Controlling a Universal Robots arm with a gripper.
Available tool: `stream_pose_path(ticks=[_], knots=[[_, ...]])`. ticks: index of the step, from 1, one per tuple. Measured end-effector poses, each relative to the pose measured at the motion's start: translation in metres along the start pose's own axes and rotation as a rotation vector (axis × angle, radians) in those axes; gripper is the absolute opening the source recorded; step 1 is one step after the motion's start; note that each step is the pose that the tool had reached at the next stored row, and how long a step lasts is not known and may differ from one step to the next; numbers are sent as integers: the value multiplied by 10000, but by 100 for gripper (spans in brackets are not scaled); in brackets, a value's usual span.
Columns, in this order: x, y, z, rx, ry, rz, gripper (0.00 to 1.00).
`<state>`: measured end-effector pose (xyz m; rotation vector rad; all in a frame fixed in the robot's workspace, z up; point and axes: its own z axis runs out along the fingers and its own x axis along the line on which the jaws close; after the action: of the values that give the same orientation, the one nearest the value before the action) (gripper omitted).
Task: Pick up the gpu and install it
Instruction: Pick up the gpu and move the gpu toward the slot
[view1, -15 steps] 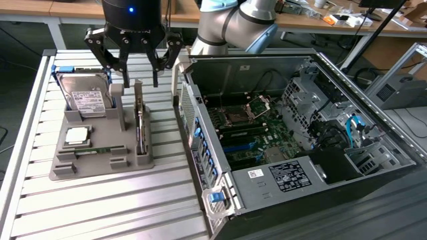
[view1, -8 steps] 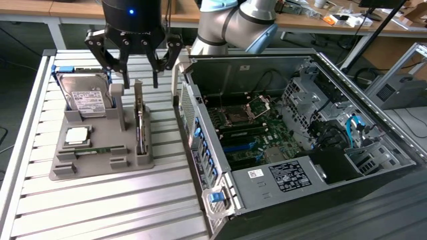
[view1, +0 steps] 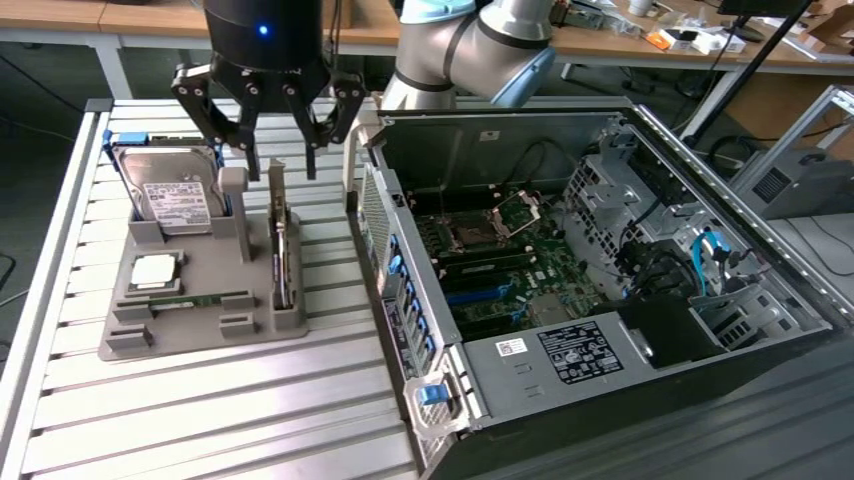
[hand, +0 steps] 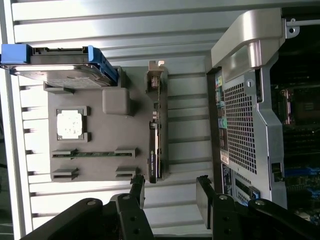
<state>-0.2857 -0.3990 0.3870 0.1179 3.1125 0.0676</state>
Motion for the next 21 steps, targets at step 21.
stream_pose_path(ticks=[21], knots=[[111,-16,181,-1,0,0,54]])
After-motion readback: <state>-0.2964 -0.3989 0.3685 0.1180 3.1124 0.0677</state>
